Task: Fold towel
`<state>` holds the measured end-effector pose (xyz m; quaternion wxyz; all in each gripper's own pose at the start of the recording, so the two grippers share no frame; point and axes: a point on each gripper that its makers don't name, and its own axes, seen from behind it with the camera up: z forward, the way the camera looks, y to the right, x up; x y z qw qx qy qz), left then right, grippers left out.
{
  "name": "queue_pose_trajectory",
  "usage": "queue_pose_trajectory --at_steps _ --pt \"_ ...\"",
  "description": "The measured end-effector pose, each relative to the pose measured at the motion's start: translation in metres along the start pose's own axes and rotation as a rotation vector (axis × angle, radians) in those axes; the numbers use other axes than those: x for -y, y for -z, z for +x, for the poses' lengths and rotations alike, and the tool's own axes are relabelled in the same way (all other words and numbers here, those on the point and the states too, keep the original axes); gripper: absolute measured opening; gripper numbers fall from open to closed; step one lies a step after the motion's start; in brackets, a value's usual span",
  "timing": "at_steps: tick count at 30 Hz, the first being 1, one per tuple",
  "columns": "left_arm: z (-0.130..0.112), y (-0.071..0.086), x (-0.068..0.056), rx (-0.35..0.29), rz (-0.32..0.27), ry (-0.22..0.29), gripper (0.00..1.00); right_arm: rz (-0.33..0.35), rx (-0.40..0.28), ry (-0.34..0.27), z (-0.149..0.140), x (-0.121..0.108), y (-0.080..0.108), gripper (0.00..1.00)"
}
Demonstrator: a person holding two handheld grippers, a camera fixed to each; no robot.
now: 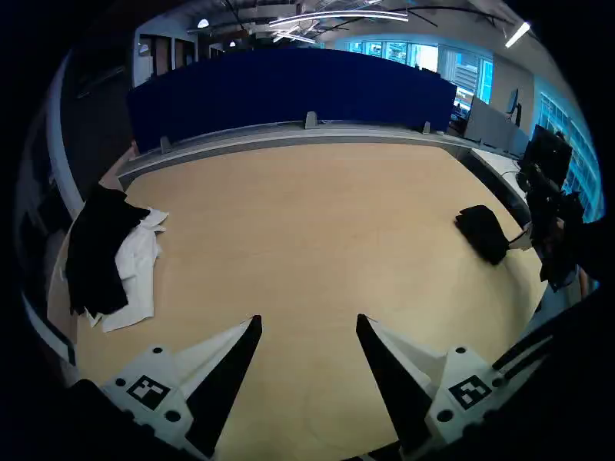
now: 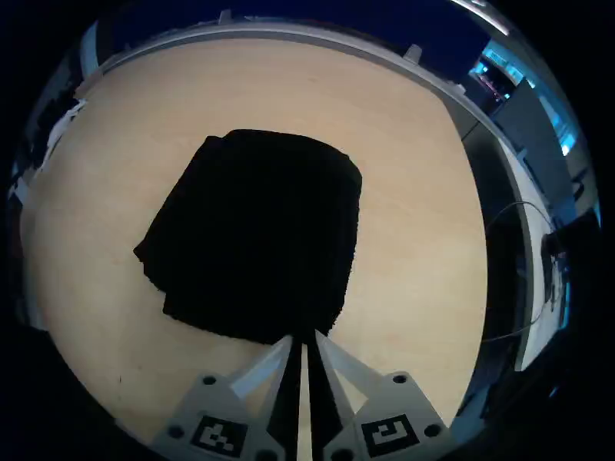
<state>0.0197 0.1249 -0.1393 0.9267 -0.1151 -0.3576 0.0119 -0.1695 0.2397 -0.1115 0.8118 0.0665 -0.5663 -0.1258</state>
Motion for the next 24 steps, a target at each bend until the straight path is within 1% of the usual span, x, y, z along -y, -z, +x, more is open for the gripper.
queue_pose_trajectory --at_steps 8,10,12,14,17,20,24 --pt "0.001 0.002 0.002 -0.003 0.002 0.005 0.91 -0.003 -0.006 -0.02 -0.003 -0.002 0.005 0.13" --pt "0.001 0.003 0.003 -0.005 0.003 0.005 0.91 -0.003 -0.01 -0.027 -0.004 -0.002 0.009 0.19" --pt "0.001 0.004 0.004 -0.006 0.005 0.004 0.91 -0.004 -0.015 -0.032 -0.005 -0.003 0.012 0.27" --pt "0.001 0.004 0.005 -0.007 0.006 0.004 0.91 -0.007 -0.018 -0.032 -0.006 -0.004 0.015 0.32" --pt "0.001 0.004 0.007 -0.009 0.008 0.007 0.91 -0.005 -0.024 -0.03 -0.008 -0.004 0.02 0.44" --pt "0.002 0.005 0.007 -0.011 0.006 0.008 0.91 -0.006 -0.034 -0.031 -0.008 -0.002 0.024 0.59" --pt "0.003 0.005 0.006 -0.014 0.003 0.009 0.91 -0.014 -0.047 -0.038 -0.008 -0.001 0.028 0.71"
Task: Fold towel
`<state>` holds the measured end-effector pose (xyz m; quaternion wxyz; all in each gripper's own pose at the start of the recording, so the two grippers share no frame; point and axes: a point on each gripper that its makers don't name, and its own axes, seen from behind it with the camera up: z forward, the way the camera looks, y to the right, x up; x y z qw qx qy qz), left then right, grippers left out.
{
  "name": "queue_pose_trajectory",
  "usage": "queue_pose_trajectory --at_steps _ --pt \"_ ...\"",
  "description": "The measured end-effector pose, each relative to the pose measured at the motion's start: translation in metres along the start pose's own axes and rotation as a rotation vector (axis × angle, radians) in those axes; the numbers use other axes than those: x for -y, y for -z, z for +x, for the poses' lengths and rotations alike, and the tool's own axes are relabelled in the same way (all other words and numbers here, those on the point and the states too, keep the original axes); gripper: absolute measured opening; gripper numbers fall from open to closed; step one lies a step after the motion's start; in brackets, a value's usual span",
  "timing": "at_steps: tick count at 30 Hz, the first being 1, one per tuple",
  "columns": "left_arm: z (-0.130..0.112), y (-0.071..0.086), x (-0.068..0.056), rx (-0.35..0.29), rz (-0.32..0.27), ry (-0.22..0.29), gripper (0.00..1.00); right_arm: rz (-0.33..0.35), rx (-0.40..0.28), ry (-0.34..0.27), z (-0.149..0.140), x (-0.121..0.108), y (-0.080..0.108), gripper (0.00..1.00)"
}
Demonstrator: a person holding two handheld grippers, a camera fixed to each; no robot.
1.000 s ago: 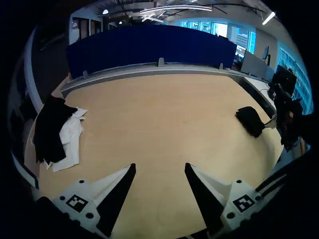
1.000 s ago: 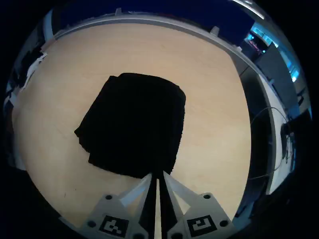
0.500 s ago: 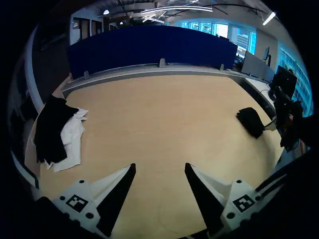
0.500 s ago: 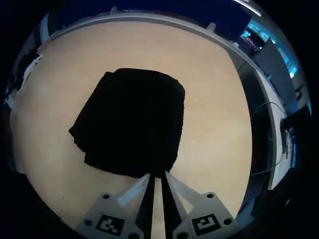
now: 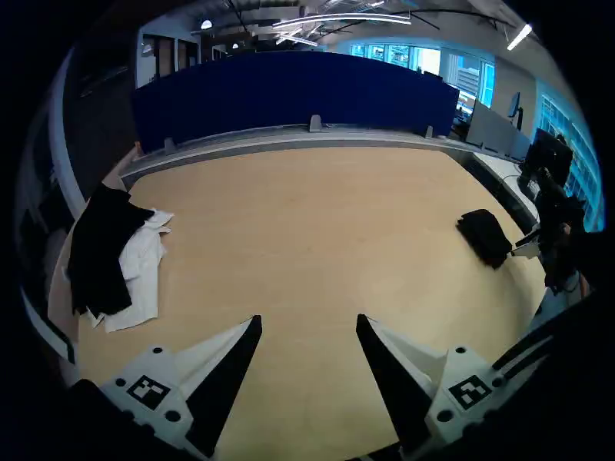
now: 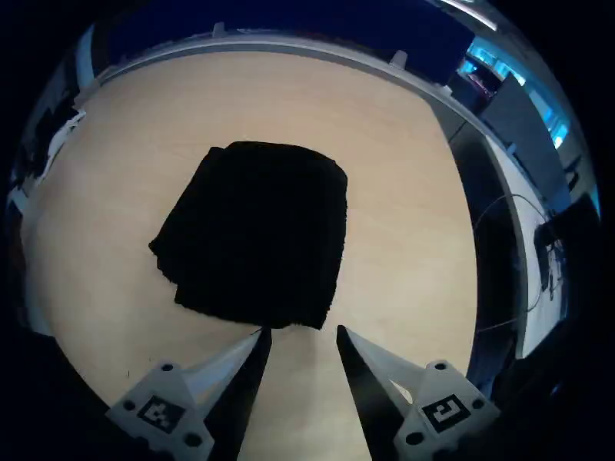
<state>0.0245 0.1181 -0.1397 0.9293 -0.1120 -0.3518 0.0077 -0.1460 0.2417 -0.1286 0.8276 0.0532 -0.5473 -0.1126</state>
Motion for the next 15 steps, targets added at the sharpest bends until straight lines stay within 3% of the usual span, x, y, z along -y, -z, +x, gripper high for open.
queue_pose_trajectory --at_steps 2,3,8,10,15 --pt "0.001 0.0 -0.001 -0.002 -0.003 0.0 0.91 -0.004 -0.007 -0.006 0.0 0.001 0.002 0.86" --pt "0.001 0.0 -0.001 -0.004 -0.004 -0.001 0.91 -0.005 -0.01 -0.01 0.0 0.002 0.003 0.89" --pt "0.002 0.002 0.0 -0.008 -0.006 -0.001 0.91 -0.005 -0.027 -0.027 0.002 0.004 0.009 0.92" --pt "0.002 0.003 0.001 -0.009 -0.007 0.0 0.91 -0.009 -0.04 -0.036 0.005 0.005 0.011 0.99" --pt "0.003 0.005 0.004 -0.014 -0.007 0.003 0.91 -0.016 -0.079 -0.064 0.012 0.009 0.018 1.0"
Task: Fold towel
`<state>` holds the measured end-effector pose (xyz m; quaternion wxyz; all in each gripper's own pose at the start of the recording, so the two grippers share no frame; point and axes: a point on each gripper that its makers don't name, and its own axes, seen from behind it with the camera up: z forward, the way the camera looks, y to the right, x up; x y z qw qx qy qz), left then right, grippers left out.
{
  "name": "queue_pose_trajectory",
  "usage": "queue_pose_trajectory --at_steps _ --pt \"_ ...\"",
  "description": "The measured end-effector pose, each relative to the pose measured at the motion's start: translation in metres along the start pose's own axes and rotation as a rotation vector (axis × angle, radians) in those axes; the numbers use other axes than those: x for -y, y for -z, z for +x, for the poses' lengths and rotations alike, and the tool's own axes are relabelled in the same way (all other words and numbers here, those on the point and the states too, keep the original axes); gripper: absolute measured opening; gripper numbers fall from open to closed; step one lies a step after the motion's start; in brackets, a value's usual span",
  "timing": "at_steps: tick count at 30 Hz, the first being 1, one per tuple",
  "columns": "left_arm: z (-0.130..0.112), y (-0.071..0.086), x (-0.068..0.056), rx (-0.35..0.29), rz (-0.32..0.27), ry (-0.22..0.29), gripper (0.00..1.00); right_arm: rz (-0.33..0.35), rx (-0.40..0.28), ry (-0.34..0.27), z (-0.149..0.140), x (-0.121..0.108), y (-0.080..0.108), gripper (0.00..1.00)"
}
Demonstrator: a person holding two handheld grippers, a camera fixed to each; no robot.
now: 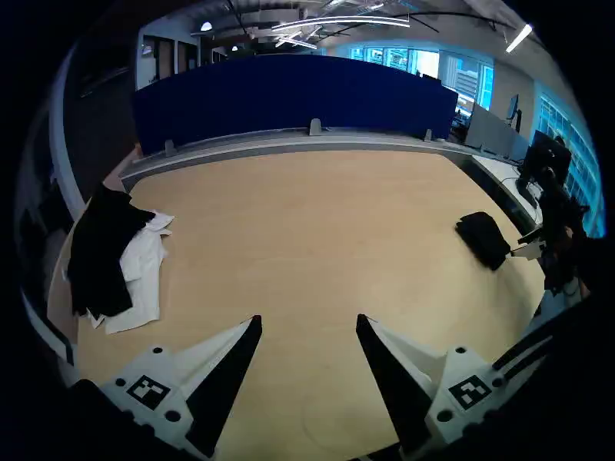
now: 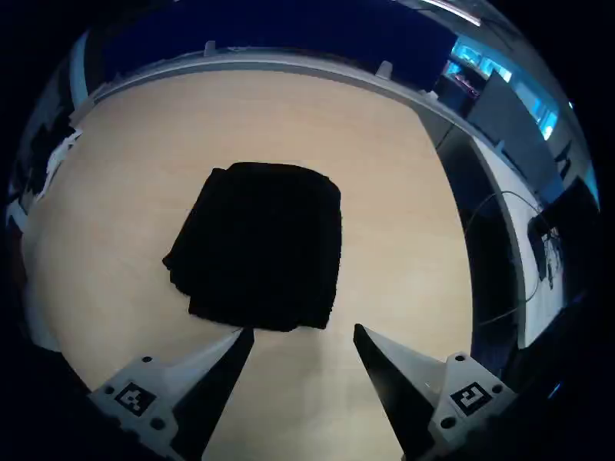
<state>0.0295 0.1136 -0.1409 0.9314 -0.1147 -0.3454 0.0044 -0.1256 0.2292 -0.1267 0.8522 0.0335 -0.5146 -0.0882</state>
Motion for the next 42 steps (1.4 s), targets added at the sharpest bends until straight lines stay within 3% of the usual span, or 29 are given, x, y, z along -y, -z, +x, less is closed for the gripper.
queue_pose_trajectory --at_steps 8,15,23,32,42 --pt "0.006 0.001 0.006 -0.02 0.001 0.002 0.91 -0.036 -0.142 -0.067 0.031 0.006 0.018 1.0" --pt "0.014 0.001 0.011 -0.045 0.0 0.005 0.91 -0.079 -0.357 -0.111 0.078 0.009 0.046 1.0" --pt "0.024 -0.001 0.015 -0.07 -0.001 0.008 0.91 -0.128 -0.554 -0.146 0.12 0.012 0.081 1.0" --pt "0.044 -0.004 0.026 -0.132 0.016 0.021 0.91 -0.146 -0.645 -0.158 0.15 0.026 0.107 1.0" --pt "0.095 -0.003 0.056 -0.302 0.075 0.07 0.91 -0.142 -0.765 -0.162 0.194 0.055 0.142 1.0"
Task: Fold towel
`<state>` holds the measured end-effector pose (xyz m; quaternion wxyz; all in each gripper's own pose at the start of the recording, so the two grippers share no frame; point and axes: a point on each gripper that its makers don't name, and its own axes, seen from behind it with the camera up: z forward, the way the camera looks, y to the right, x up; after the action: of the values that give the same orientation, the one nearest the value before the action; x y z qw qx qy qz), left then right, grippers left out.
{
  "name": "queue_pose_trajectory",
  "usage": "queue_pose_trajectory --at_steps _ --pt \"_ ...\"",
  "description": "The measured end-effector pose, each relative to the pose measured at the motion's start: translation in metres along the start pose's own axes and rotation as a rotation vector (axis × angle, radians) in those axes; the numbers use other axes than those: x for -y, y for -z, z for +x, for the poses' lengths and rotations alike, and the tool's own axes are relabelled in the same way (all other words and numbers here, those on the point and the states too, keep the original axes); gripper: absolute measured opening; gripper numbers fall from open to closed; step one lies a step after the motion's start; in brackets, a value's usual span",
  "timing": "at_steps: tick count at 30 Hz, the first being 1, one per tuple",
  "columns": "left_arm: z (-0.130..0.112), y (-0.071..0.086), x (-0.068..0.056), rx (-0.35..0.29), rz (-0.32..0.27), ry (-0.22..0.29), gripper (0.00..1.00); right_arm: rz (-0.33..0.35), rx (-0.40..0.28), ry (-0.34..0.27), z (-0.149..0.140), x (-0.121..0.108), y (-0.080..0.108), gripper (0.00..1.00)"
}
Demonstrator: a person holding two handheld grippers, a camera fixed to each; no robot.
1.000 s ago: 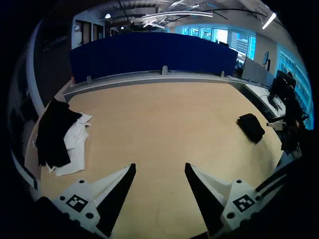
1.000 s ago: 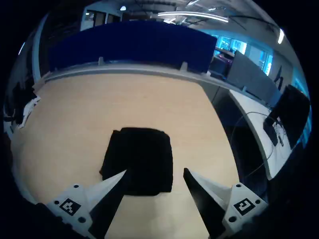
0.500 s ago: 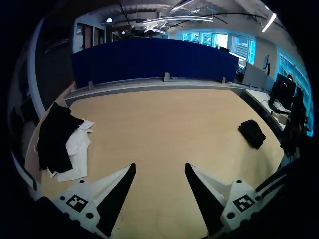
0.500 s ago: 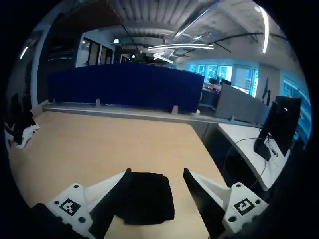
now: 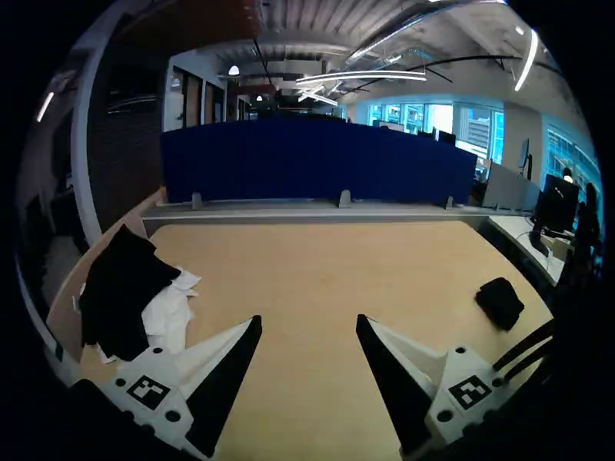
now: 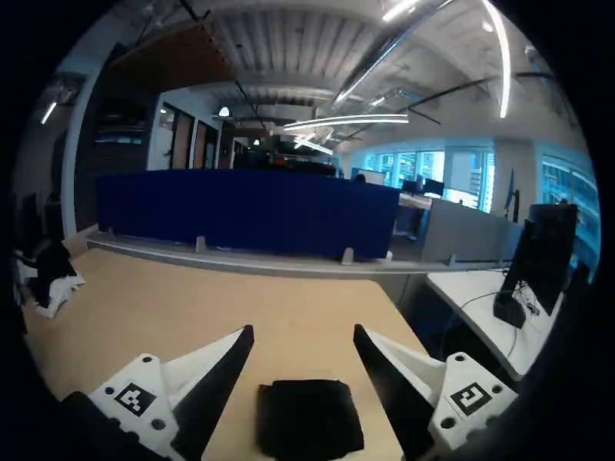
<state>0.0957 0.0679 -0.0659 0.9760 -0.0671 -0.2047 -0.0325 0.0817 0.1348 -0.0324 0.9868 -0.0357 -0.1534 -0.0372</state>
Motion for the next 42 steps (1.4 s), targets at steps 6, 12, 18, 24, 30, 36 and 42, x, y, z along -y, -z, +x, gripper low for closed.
queue_pose_trajectory --at_steps 6,12,18,24,30,36,42 --pt "0.029 -0.005 0.015 -0.095 0.038 0.005 0.91 0.007 -0.076 -0.007 0.033 0.028 0.002 1.0" --pt "0.05 -0.008 0.018 -0.158 0.05 -0.007 0.91 0.04 -0.136 -0.037 0.057 0.063 0.002 1.0" --pt "0.075 -0.006 0.018 -0.226 0.045 0.003 0.91 0.068 -0.161 -0.064 0.074 0.09 0.001 1.0" --pt "0.088 -0.006 0.027 -0.276 0.066 0.017 0.91 0.072 -0.18 -0.095 0.083 0.107 -0.002 1.0" --pt "0.086 -0.008 0.032 -0.296 0.064 0.038 0.91 0.062 -0.172 -0.105 0.082 0.112 -0.005 1.0" --pt "0.081 -0.014 0.038 -0.313 0.075 0.023 0.91 0.068 -0.167 -0.101 0.087 0.125 -0.007 1.0" --pt "0.077 -0.023 0.04 -0.348 0.078 0.03 0.91 0.085 -0.171 -0.096 0.091 0.142 -0.009 1.0"
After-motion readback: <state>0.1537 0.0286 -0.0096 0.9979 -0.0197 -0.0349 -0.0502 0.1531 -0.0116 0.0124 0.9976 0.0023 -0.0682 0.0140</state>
